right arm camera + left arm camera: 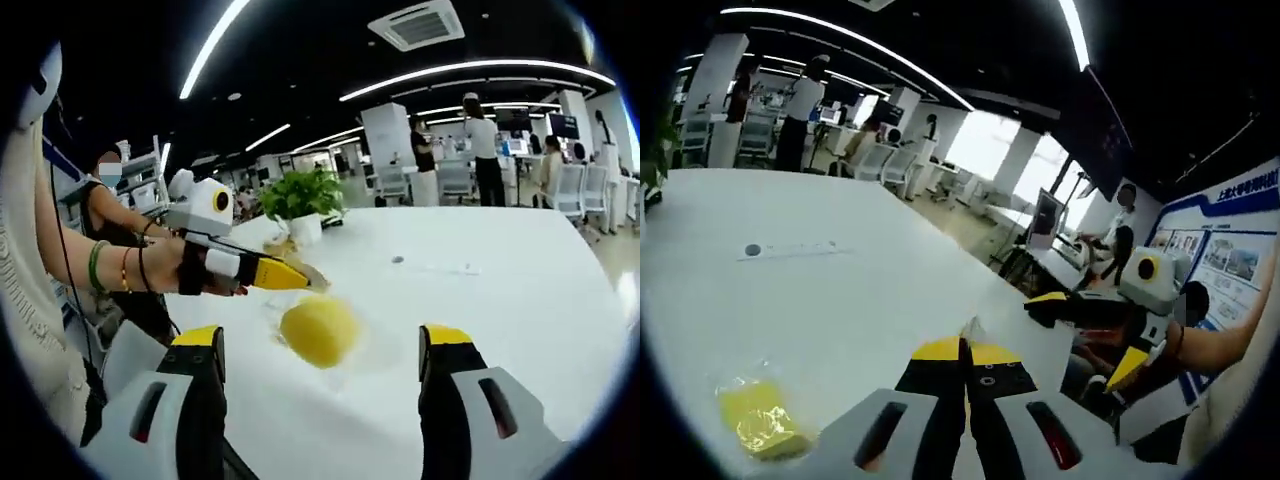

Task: Compare the silicone blocks by pressing each to a similar depth, holding the contact briefly, and releasing to observe deformation and rebound differences across the visible hardness samples.

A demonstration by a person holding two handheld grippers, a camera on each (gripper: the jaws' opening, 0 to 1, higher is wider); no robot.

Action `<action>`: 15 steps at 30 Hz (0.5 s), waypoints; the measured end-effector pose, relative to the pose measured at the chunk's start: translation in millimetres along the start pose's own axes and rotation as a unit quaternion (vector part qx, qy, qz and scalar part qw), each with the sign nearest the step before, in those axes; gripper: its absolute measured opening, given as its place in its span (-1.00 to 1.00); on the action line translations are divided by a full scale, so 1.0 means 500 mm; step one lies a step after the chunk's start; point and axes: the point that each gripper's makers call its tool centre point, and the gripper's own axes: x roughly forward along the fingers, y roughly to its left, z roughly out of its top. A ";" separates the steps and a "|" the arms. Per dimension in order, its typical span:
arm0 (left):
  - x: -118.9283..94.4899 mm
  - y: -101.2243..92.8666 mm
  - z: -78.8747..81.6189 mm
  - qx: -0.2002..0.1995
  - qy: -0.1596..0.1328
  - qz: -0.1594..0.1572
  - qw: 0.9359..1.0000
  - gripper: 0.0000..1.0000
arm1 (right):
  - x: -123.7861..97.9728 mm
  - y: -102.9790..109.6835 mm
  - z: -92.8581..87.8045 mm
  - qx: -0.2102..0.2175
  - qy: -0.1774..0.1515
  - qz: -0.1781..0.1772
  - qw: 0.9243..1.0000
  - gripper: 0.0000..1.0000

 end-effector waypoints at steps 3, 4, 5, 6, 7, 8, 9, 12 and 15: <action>0.023 0.016 -0.013 -0.016 0.004 -0.007 1.000 -1.00 | -0.004 -0.005 -0.009 0.008 0.007 -0.005 1.000 0.47; 0.033 0.023 -0.022 -0.023 0.011 -0.003 1.000 -1.00 | -0.004 -0.009 -0.017 0.017 0.014 -0.009 1.000 0.46; 0.043 0.027 -0.028 -0.017 0.017 -0.004 1.000 -1.00 | -0.005 -0.010 -0.025 0.019 0.022 -0.008 1.000 0.44; 0.049 0.031 -0.032 -0.019 0.020 -0.004 1.000 -1.00 | -0.005 -0.011 -0.028 0.019 0.025 -0.008 0.999 0.43; 0.053 0.034 -0.036 -0.025 0.022 -0.005 0.999 -1.00 | -0.005 -0.015 -0.035 0.022 0.028 -0.010 0.999 0.43; 0.056 0.039 -0.039 -0.028 0.022 -0.005 0.999 -1.00 | -0.005 -0.017 -0.037 0.024 0.029 -0.011 0.999 0.43; 0.060 0.046 -0.044 -0.037 0.023 -0.006 0.999 -1.00 | -0.005 -0.019 -0.039 0.029 0.029 -0.014 0.999 0.44; 0.066 0.061 -0.056 -0.062 0.027 -0.008 0.998 -1.00 | -0.003 -0.018 -0.030 0.042 0.017 -0.018 0.999 0.44; 0.068 0.081 -0.049 -0.086 0.010 -0.002 0.996 -1.00 | 0.002 -0.011 -0.010 0.053 0.001 -0.010 0.999 0.45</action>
